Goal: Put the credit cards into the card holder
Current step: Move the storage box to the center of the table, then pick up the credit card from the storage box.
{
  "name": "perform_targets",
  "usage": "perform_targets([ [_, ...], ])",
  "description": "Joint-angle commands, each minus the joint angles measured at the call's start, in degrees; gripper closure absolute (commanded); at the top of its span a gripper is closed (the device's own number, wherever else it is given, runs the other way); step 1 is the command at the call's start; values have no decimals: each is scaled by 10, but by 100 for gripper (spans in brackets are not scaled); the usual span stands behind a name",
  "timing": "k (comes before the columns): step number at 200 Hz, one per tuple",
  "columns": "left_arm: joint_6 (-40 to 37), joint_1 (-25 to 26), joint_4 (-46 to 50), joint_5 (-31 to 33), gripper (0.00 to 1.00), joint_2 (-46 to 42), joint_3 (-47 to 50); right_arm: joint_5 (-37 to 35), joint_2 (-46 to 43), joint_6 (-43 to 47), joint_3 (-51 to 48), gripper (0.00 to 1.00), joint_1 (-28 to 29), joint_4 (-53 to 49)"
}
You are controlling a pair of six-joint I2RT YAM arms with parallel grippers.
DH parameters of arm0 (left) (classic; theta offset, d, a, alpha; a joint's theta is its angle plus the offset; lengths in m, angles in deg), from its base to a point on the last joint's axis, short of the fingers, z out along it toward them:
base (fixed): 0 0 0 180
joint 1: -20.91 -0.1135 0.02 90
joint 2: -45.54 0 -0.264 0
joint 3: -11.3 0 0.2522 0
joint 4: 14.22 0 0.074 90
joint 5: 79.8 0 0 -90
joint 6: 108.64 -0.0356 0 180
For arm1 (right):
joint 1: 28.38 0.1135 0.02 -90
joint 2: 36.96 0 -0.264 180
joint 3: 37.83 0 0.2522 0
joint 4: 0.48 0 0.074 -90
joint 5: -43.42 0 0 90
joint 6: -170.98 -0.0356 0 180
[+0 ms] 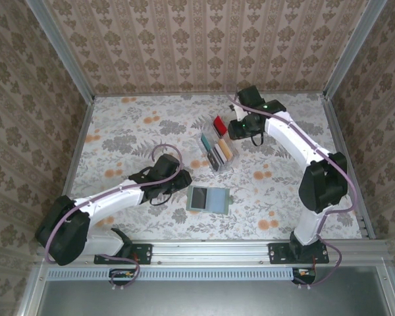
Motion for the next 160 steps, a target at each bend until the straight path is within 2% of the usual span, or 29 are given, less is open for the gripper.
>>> perform_targets([
  [1, -5, -4, 0, 9, 52, -12, 6, -33, -1, -25, 2, 65, 58, -23],
  [18, -5, -4, 1, 8, 52, -13, 6, -108, 12, -40, 2, 65, 99, -17],
  [37, -4, -4, 2, 11, 52, -18, 8, -157, 41, -41, 15, 66, 134, -20],
  [83, -5, -6, 11, 16, 51, -31, 13, -281, 112, -52, 46, 65, 182, -38],
  [160, 0, -11, 15, 23, 50, -45, 23, -332, 163, -45, 55, 63, 193, -48],
])
